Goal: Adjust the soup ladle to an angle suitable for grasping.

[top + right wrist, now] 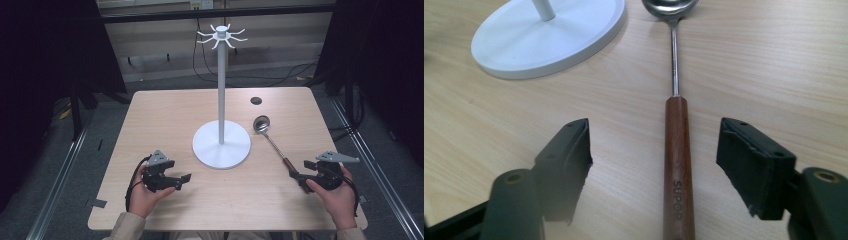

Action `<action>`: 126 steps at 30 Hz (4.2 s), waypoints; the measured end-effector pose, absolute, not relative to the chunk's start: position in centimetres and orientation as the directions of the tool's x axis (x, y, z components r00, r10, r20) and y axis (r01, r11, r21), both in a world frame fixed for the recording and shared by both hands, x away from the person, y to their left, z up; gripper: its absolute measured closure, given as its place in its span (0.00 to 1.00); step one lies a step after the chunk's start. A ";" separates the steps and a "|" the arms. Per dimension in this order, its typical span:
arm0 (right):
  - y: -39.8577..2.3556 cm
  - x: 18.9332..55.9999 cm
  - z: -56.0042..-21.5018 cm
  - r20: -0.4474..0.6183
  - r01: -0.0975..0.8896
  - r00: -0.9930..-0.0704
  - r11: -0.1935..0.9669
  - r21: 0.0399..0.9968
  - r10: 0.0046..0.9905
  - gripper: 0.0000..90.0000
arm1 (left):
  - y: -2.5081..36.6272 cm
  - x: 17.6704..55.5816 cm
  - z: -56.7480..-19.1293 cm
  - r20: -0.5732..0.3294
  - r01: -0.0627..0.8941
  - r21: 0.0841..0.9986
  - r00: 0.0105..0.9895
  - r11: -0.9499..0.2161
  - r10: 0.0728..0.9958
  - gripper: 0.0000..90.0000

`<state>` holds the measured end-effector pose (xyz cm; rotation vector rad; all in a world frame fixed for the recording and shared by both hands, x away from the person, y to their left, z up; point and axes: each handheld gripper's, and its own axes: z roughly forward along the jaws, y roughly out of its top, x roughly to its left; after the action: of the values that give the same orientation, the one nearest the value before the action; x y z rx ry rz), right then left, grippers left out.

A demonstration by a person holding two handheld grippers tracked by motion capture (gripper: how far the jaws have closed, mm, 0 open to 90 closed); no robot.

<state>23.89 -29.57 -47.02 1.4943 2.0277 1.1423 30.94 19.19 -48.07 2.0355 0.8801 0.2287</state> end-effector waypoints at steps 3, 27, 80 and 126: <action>-29.5 23.8 -47.2 0.162 0.611 -0.387 0.121 0.783 0.908 0.40 | 19.0 31.1 -48.0 -0.153 0.490 0.789 0.740 -0.370 0.655 0.16; -30.2 24.3 -47.7 0.090 0.671 -0.336 0.171 0.722 0.938 0.95 | 19.3 30.5 -48.2 -0.152 0.476 0.802 0.746 -0.360 0.648 0.16; -19.1 25.5 -48.8 0.110 0.614 -0.640 0.420 0.668 0.760 0.98 | 20.0 29.7 -47.7 -0.151 0.470 0.812 0.742 -0.346 0.654 0.18; -22.3 39.1 -50.6 0.019 0.642 -0.433 0.294 0.708 0.901 1.00 | 20.5 30.0 -48.4 -0.153 0.485 0.805 0.728 -0.343 0.669 0.19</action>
<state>39.12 -22.29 -50.58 1.3851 2.1838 0.9223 29.96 20.45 -48.40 2.0097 0.8768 0.2528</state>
